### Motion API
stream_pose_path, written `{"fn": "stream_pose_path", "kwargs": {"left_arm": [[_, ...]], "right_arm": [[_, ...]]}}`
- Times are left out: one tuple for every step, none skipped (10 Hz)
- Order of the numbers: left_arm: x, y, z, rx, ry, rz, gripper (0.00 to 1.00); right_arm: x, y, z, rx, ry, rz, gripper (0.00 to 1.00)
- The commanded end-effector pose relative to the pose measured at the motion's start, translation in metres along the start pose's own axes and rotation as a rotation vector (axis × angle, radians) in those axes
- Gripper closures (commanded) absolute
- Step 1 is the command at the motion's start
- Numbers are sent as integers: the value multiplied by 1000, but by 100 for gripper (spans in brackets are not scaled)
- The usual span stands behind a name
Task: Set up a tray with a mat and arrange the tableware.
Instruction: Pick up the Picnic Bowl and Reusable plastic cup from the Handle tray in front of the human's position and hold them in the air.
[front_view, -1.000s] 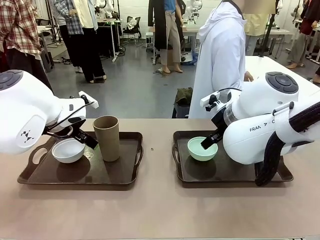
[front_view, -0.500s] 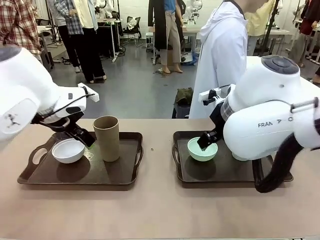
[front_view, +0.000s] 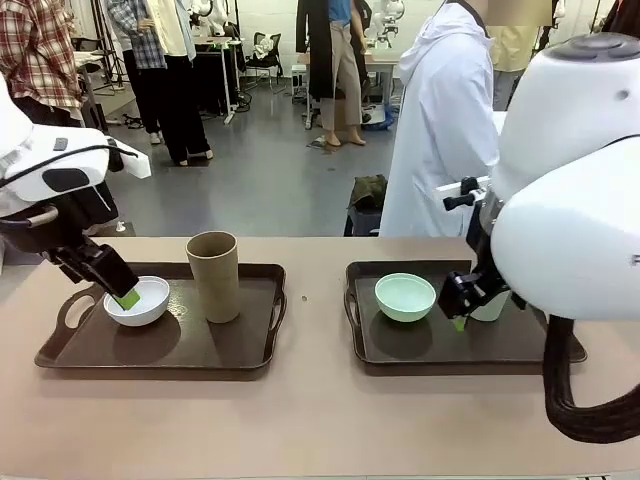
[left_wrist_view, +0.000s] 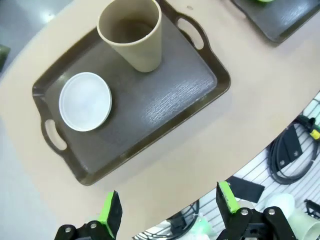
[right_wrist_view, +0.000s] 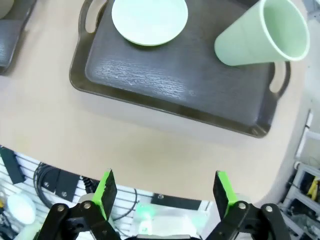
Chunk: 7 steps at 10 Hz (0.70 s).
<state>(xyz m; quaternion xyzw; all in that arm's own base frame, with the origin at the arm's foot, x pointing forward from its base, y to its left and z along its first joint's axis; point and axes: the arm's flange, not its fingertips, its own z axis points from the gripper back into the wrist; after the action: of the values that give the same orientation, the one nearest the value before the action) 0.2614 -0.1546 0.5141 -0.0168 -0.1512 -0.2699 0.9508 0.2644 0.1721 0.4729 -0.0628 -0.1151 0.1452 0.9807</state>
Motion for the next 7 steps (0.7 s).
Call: {"fn": "stream_pose_path", "kwargs": {"left_arm": [[-4, 29, -37, -124, -22, 80, 0], [1, 45, -40, -221, -41, 110, 0], [3, 65, -41, -354, -61, 147, 0], [0, 84, -36, -452, -83, 177, 0], [-6, 102, -29, -532, -122, 212, 0], [-14, 121, -26, -598, -194, 257, 0], [-23, 139, -24, -659, -250, 298, 0]], "right_arm": [[-53, -45, -41, 74, -49, -24, 0], [-55, -71, -41, 169, -73, -73, 0], [-67, -108, -42, 314, -129, -122, 0], [-81, -139, -45, 417, -177, -178, 0], [-96, -167, -48, 512, -225, -229, 0], [-109, -190, -52, 596, -266, -243, 0], [-120, -209, -56, 668, -313, -266, 0]]}}
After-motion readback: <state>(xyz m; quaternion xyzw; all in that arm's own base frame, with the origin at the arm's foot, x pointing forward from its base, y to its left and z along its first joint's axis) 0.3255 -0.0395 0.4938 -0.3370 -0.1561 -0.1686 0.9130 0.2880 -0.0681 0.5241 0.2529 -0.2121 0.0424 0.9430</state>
